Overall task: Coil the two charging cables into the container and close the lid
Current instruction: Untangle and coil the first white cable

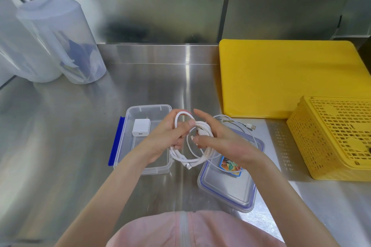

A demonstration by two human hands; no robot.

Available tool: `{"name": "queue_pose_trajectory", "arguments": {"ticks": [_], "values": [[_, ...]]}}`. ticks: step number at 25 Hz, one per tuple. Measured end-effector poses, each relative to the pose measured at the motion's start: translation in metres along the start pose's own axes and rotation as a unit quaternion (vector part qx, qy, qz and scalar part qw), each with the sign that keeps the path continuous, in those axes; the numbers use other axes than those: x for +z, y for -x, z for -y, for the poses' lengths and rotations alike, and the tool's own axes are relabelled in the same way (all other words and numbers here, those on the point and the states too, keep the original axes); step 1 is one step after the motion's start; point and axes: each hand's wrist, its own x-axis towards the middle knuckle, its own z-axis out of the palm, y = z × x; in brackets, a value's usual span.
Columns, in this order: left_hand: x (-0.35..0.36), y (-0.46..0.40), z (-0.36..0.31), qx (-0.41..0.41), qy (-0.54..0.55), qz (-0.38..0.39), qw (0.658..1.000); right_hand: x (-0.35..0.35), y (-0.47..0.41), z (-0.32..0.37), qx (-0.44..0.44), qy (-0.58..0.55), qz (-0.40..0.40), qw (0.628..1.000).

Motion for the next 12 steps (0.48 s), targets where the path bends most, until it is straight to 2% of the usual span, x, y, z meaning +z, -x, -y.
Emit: {"name": "queue_pose_trajectory", "arguments": {"ticks": [4,12], "values": [[-0.0020,-0.0011,-0.0036,0.019,-0.020,-0.024,0.999,0.0038,0.0034,0.0038,-0.080,-0.013,-0.014,0.997],[-0.0017,-0.0025,0.0019,-0.004,-0.069,-0.062,0.996,0.0086,0.0012,0.0035,-0.109,0.010,-0.083,0.991]]}}
